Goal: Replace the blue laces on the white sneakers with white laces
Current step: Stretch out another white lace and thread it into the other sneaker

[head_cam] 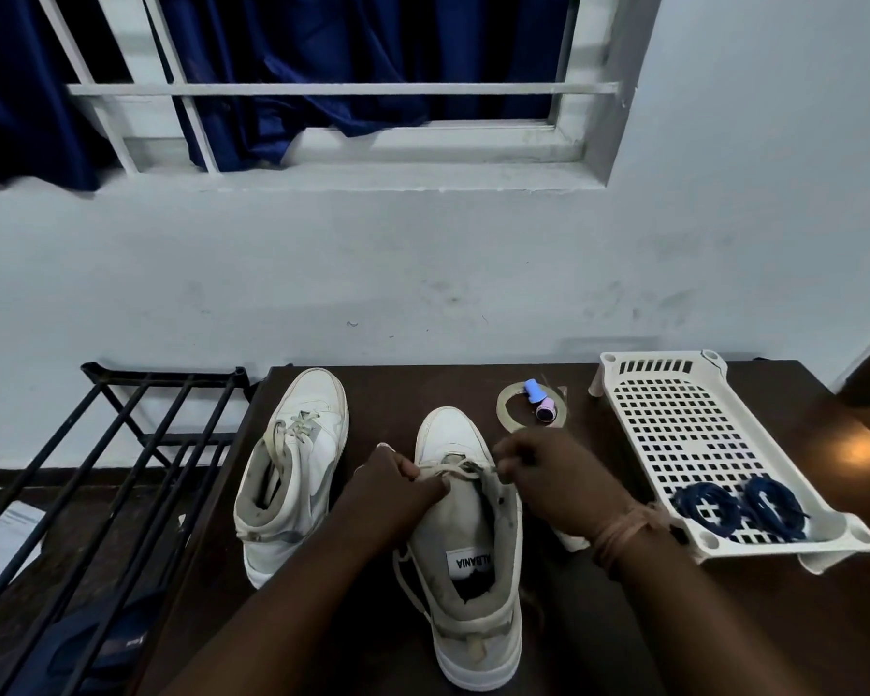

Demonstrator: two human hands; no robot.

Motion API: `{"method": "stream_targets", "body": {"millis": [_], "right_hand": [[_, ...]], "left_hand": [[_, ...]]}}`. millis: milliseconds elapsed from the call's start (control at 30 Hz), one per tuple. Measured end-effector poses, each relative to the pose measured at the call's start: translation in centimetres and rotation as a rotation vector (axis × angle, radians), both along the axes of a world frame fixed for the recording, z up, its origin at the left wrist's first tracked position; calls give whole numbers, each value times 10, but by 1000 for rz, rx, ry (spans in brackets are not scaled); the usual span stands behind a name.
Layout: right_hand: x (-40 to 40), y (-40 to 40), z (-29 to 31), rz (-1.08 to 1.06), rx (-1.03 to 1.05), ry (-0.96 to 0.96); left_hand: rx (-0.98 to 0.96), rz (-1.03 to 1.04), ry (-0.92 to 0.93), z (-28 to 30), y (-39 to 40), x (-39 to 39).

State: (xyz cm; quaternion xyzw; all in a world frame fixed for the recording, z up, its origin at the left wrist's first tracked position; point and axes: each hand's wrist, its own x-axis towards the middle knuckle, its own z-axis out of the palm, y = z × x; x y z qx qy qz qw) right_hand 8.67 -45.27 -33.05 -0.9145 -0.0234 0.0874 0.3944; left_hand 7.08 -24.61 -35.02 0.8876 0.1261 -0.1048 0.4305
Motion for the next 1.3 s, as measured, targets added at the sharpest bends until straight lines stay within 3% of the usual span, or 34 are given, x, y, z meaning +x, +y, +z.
{"method": "stream_targets", "body": {"millis": [133, 200, 233, 333, 367, 400, 467, 567, 667, 700, 733, 767, 833, 867, 933, 967, 1067, 1233, 1300], "right_hand": [[2, 5, -5, 32, -128, 81], [6, 7, 1, -17, -59, 147], [7, 7, 7, -112, 116, 176], [12, -6, 27, -503, 1042, 268], [14, -15, 31, -576, 1155, 253], [13, -20, 34, -617, 1139, 247], [11, -25, 27, -627, 867, 252], [-4, -12, 23, -397, 418, 361], [-3, -2, 19, -157, -8, 354], [-2, -2, 18, -94, -76, 370], [-1, -1, 18, -54, -20, 370], [1, -2, 18, -96, 173, 383], [5, -2, 21, -311, 766, 392], [7, -3, 26, -419, 1029, 335], [8, -5, 41, -610, 1274, 156], [8, -8, 45, -657, 1256, 67], [2, -11, 41, -507, 592, -66], [-3, 2, 11, -209, 154, 279], [-1, 4, 7, -161, 125, 321]], "left_hand": [[35, -19, -23, 1, -1, -2], [39, -4, -39, 0, -1, -2], [31, 3, -41, -1, -1, -3], [7, 22, -37, -1, -1, -2], [15, 24, -36, -1, 0, -1], [28, 24, -32, -2, 0, -1], [44, 15, -27, -3, 0, 1], [52, 8, -24, -2, -2, 1], [45, -5, -22, -2, -4, 1], [40, -3, -21, -1, -4, 1], [39, 3, -20, 0, -3, 1], [42, 7, -20, 1, -3, 0], [46, 9, -16, 3, -3, -1], [45, 9, -9, 3, -3, -2], [45, 10, 3, 3, -4, -2], [42, 14, 6, 4, -4, -2], [32, 15, 7, 3, -5, -1], [43, -16, -8, 5, -6, -1], [62, -43, -23, 7, -6, -1]]}}
